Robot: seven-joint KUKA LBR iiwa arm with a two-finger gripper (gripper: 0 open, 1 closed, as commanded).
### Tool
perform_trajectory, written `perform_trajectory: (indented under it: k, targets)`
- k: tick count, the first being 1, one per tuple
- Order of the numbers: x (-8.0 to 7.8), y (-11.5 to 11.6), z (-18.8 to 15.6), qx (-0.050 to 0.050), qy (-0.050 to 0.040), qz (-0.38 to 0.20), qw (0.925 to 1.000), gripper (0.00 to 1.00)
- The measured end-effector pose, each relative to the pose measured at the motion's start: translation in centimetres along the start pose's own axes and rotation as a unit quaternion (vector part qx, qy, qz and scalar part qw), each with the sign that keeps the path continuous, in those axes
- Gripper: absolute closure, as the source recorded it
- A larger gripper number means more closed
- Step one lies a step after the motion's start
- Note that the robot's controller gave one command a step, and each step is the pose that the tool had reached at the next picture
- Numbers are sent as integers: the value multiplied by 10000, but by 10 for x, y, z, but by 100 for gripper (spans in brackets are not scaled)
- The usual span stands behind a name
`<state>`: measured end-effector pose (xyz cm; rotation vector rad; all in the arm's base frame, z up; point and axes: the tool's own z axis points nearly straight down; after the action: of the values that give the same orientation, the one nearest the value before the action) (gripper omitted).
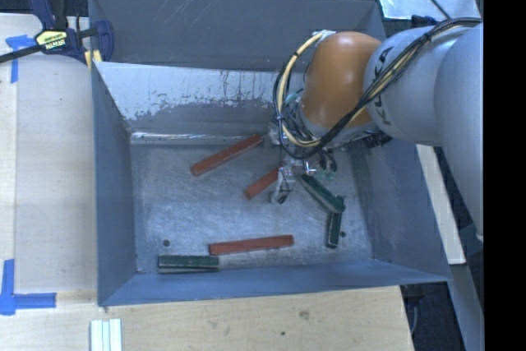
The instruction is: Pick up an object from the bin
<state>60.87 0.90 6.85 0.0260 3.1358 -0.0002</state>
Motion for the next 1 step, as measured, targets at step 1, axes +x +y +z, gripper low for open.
perform_trajectory:
  k: [1]
  targets:
    - [-1, 0, -1, 0, -9, -6, 10000, 0]
